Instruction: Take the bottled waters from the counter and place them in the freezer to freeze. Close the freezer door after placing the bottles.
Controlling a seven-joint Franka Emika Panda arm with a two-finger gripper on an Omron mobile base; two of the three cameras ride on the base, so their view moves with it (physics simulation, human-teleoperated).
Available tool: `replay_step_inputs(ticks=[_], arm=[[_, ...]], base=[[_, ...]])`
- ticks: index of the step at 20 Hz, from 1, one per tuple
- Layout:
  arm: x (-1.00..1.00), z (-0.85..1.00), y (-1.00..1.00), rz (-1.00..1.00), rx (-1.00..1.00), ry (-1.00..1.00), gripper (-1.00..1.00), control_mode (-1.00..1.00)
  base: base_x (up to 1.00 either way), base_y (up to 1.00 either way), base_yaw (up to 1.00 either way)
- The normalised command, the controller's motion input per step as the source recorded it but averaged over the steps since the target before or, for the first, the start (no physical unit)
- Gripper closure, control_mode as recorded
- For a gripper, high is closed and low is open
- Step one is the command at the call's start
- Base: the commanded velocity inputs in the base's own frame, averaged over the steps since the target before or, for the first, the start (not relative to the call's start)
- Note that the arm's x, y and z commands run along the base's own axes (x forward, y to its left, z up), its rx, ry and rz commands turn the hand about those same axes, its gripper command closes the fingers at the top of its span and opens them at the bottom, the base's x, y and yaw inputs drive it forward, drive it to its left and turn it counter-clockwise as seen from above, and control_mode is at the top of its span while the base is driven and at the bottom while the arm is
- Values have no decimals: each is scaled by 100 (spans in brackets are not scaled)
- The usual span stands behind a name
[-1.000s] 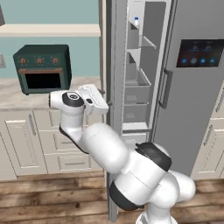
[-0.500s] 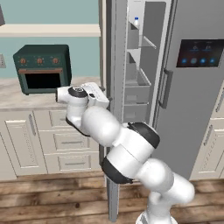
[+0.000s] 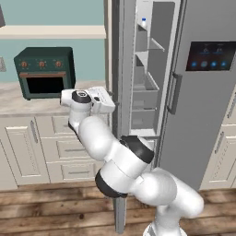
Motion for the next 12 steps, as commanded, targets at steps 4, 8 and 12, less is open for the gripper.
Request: replay_step_inputs(ticks=[4,8,12], arm=[[14,-9,-74,9,0,0,-100,-100],[21,-15,-91,13,0,0,-100,-100],[26,-18,-100,18,3,-1,-100,-100]], base=[[0,0,0],[0,0,0],[0,0,0]])
